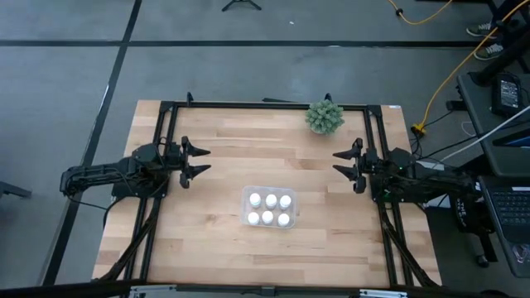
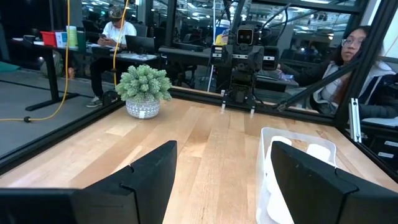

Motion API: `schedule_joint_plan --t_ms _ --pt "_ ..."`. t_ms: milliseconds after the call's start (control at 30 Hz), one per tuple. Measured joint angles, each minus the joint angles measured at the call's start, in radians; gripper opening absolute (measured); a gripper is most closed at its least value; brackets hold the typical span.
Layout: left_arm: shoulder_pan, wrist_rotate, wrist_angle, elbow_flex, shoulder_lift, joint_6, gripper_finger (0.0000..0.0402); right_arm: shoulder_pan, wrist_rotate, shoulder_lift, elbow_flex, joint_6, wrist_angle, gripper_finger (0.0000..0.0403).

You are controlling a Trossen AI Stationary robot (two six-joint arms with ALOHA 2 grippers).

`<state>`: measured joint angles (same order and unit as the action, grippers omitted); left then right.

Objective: Pick and place pill bottles into a basket
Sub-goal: Return to Home Position

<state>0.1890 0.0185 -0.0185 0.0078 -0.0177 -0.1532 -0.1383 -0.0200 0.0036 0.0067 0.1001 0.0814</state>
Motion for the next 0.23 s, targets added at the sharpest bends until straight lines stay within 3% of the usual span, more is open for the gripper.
schedule_joint_plan --t_ms 233 --pt "0.000 0.000 0.000 0.000 0.000 0.000 0.0253 0.000 0.000 0.000 0.000 0.002 0.000 0.0212"
